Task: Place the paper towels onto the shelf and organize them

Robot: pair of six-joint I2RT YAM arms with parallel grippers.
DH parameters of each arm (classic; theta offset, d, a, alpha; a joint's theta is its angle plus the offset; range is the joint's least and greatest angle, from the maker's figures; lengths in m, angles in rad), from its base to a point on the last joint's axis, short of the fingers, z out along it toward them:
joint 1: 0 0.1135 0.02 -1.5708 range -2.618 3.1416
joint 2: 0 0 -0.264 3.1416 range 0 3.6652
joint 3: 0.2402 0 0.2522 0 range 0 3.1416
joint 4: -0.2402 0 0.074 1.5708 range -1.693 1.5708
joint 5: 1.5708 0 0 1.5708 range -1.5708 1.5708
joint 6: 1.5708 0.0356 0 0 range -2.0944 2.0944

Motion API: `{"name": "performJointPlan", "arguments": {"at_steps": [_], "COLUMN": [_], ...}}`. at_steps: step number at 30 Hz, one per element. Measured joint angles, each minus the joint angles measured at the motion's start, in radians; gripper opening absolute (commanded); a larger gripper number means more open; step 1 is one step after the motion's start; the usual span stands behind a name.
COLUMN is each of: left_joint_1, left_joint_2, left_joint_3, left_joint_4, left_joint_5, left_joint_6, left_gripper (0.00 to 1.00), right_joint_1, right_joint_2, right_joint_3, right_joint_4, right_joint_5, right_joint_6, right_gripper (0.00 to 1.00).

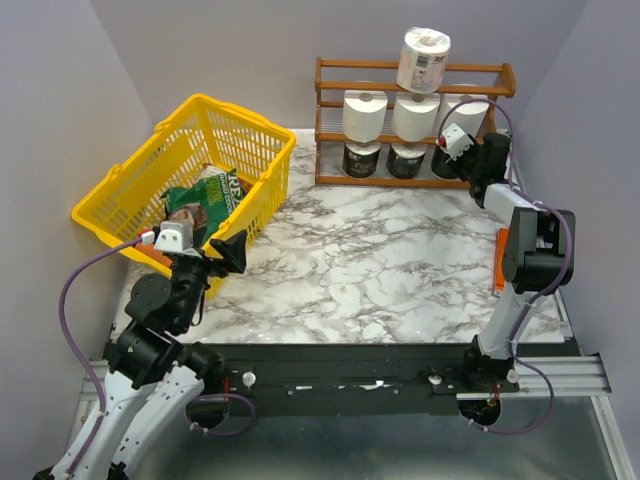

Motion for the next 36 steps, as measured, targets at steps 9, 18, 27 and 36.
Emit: {"name": "performJointPlan", "arguments": {"at_steps": [9,18,27,36], "left_joint_1": [0.001,0.003,0.005,0.006], "left_joint_2": [0.0,-0.002,-0.032,0.08], "left_joint_3": [0.0,0.0,0.0,0.162], "left_joint_4": [0.001,0.001,0.0,-0.039], "left_joint_5": [0.0,0.001,0.027,0.128], "left_joint_6": [0.0,0.0,-0.016,-0.039], "left_gripper": [0.99,0.99,0.99,0.99], "right_joint_1": [0.008,0.023,0.205,0.437], "right_joint_2": [0.008,-0.15,-0.607,-0.952], "right_joint_3": [0.002,-0.061,-0.182,-0.1], "right_joint_4": [0.015,-0.016,-0.246,-0.544], "right_joint_5": [0.0,0.002,0.014,0.01], "right_joint_6": [0.001,0.059,0.278,0.722], "right_gripper": [0.54,0.54,0.97,1.0]}}
